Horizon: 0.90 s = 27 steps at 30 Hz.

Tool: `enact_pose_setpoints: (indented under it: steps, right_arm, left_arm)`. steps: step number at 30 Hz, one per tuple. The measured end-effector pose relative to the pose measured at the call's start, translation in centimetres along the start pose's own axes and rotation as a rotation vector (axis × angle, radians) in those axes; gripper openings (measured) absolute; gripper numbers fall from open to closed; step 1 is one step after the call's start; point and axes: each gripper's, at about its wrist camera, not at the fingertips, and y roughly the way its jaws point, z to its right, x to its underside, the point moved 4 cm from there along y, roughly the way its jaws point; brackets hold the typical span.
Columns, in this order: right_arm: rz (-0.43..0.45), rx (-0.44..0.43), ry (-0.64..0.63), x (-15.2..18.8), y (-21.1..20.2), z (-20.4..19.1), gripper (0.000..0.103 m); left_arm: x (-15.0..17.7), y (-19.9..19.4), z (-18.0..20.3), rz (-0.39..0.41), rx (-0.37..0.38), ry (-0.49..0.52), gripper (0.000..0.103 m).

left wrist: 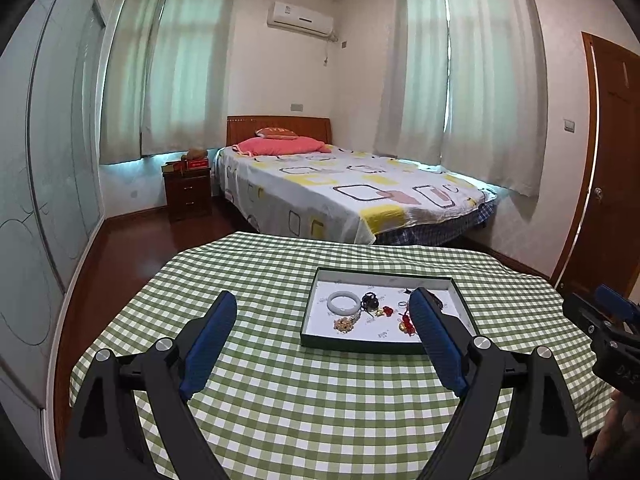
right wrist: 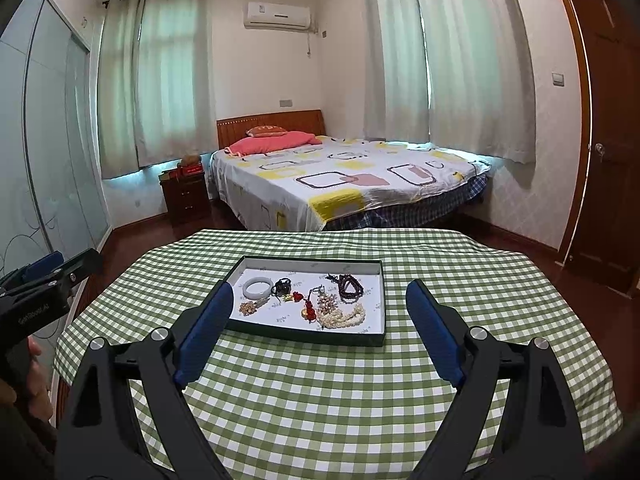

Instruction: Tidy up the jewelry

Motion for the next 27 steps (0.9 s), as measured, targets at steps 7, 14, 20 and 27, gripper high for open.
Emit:
enact_pose_setpoints:
  steps: [7, 14, 20, 27]
  right_arm:
    - [0.005, 0.000, -0.002, 0.01, -0.09, -0.07, 0.086]
    - [0.006, 0.000, -0.001, 0.11, -0.14, -0.13, 0.086]
    - [0.005, -0.002, -0.001, 0.11, -0.11, -0.19, 0.086]
    - [0.004, -0.001, -0.001, 0.13, -0.09, -0.22, 0.086]
  left_arm:
    - [0.13, -0.26, -0.12, -0.002, -0.003, -0.007, 0.085]
    - [0.09, -0.32, -0.33, 0.002, -0.009, -0.007, 0.085]
    - [0.15, -0.28, -0.28, 0.001, -0.008, -0.004, 0.085]
    - [0.01, -0.35, -0.46, 0.006, -0.009, -0.007, 0.085]
